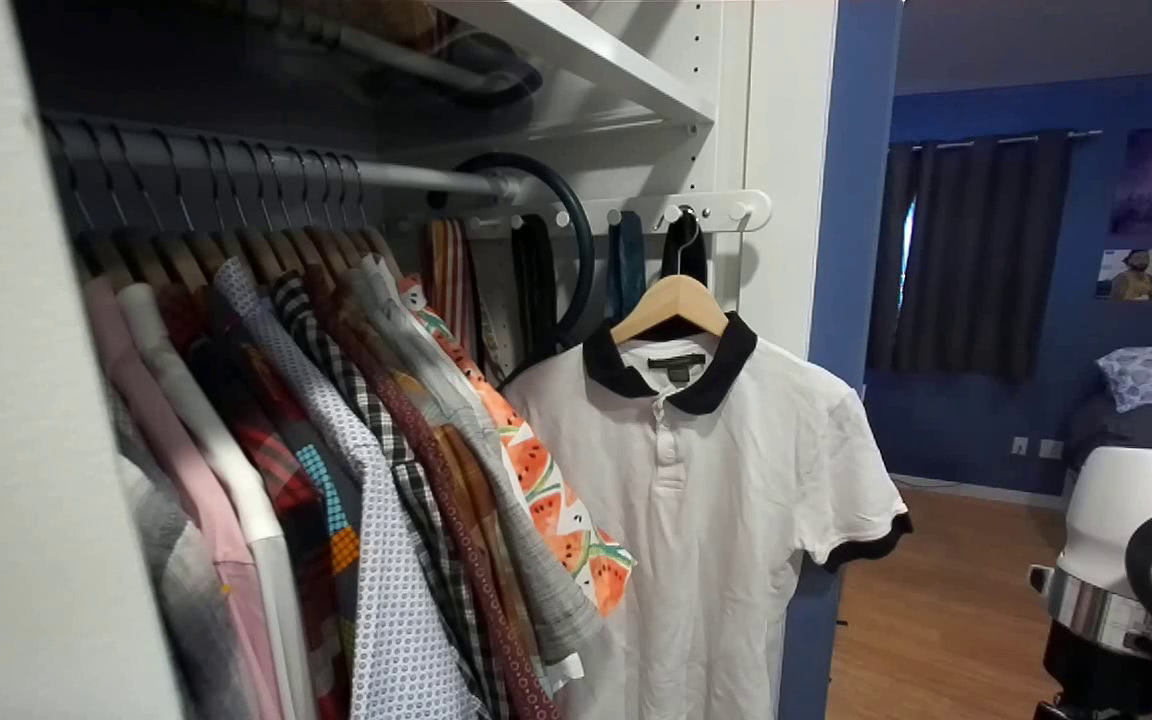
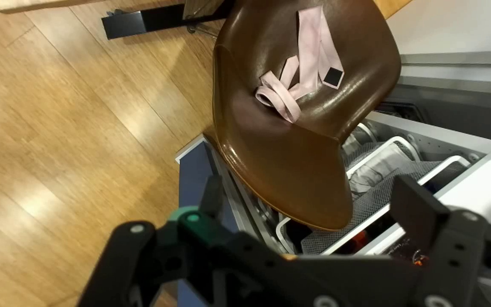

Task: Move the white shirt on the hanger to the right pin

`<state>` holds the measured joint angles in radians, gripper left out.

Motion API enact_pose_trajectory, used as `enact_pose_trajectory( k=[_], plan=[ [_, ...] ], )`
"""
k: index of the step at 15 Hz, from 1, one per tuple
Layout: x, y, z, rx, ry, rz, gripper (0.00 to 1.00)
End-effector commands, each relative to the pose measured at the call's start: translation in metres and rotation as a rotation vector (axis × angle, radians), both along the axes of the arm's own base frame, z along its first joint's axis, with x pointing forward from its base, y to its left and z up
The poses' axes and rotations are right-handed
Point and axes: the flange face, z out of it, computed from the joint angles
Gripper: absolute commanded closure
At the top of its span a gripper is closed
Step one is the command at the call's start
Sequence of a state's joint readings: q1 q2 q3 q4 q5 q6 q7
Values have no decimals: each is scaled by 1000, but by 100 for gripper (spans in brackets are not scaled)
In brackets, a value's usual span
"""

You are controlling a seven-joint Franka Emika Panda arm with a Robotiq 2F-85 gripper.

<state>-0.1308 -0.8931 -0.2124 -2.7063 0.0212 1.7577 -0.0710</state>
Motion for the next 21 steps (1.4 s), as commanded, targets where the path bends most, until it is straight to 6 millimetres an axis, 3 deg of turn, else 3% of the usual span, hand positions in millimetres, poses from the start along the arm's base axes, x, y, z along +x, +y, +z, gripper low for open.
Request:
enact_pose_trajectory(
  k=[1, 5, 14, 15, 21],
  plan=[
    [0, 0, 0, 0, 1, 0, 0],
    [-1, 0, 2, -5, 0, 0, 0],
    [-17, 20, 43, -101, -106, 58, 0],
    [-7, 18, 32, -71, -85, 37, 0],
    [-13, 20, 40, -81, -113, 42, 0]
  ],
)
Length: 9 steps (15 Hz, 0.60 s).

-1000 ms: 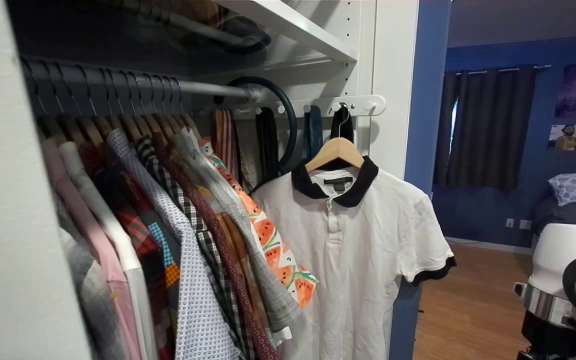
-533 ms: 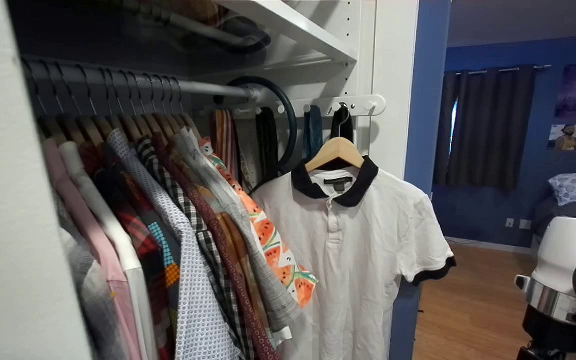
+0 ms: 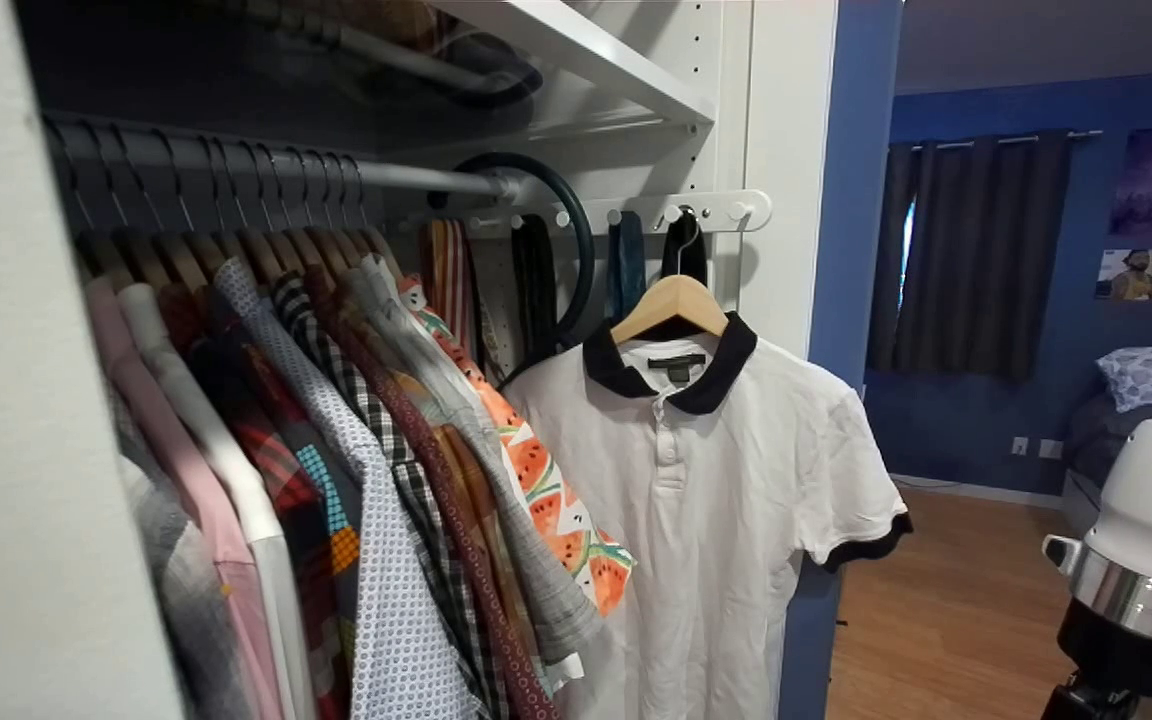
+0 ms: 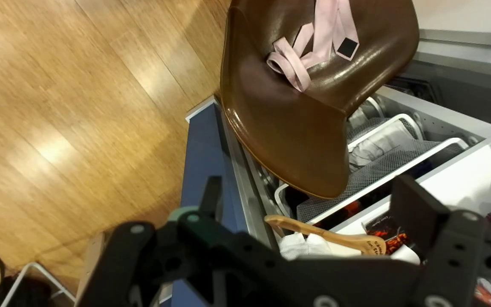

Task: Move the white shirt on the hanger to the right pin

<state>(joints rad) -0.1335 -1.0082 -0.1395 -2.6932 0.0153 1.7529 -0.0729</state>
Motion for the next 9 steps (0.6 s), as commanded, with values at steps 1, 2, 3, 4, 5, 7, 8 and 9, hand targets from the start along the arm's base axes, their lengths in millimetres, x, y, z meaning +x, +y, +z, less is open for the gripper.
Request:
enact_pose_trajectory(
  k=[1, 2, 3, 4, 5, 7, 8, 9],
  plan=[
    [0, 0, 1, 0, 1, 0, 0],
    [0, 0, 1, 0, 1, 0, 0],
    [0, 0, 1, 0, 1, 0, 0],
    [0, 0, 1, 0, 1, 0, 0],
    [2, 4, 6, -6, -13, 16, 0],
    [8, 18, 32, -64, -105, 105, 0],
    [13, 25, 48, -87, -142, 134, 0],
    [17, 36, 69, -106, -178, 170, 0]
  ],
)
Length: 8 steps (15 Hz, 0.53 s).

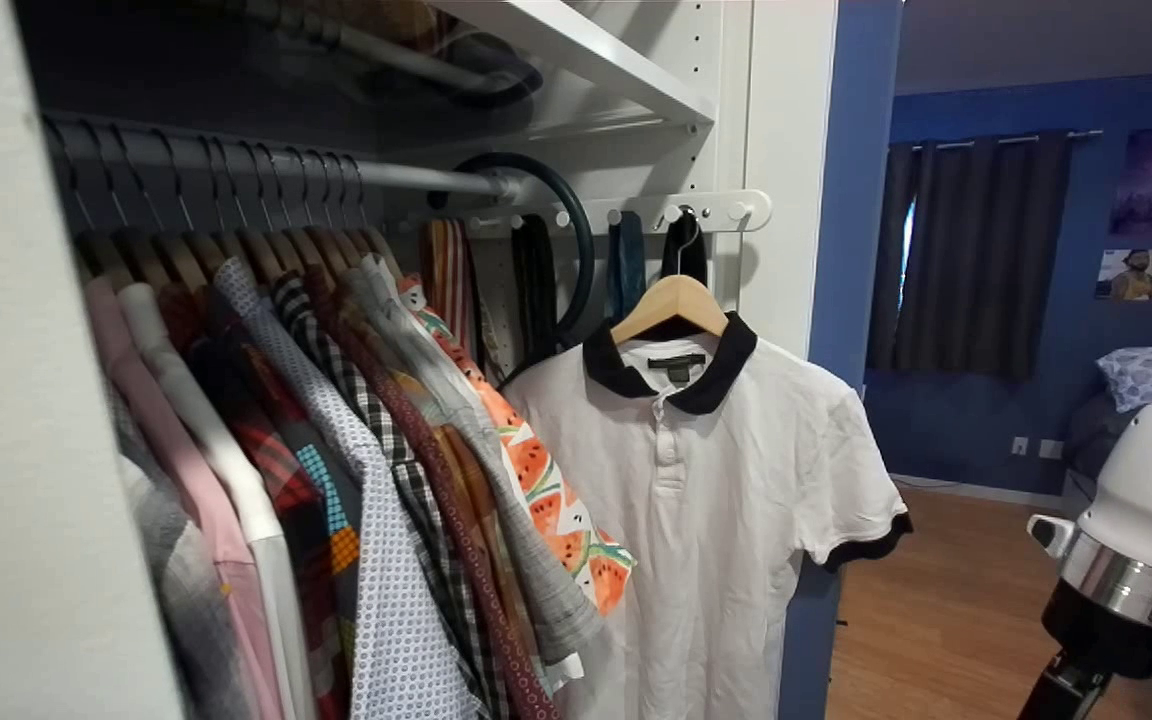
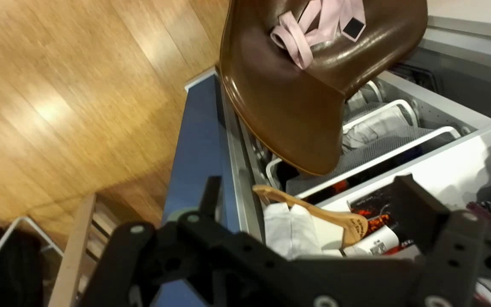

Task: Move the white shirt on the hanger to the right pin

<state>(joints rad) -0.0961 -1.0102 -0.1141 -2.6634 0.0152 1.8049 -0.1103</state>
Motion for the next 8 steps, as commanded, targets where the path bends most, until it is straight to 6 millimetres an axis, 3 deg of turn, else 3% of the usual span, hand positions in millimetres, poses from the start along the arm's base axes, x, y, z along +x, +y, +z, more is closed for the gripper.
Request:
enact_pose_trajectory(
  k=[1, 5, 8],
  plan=[
    [10, 31, 65, -85, -132, 125, 0],
    [16, 60, 141, -171, -298, 260, 0],
    [17, 69, 182, -227, -433, 364, 0]
  ],
)
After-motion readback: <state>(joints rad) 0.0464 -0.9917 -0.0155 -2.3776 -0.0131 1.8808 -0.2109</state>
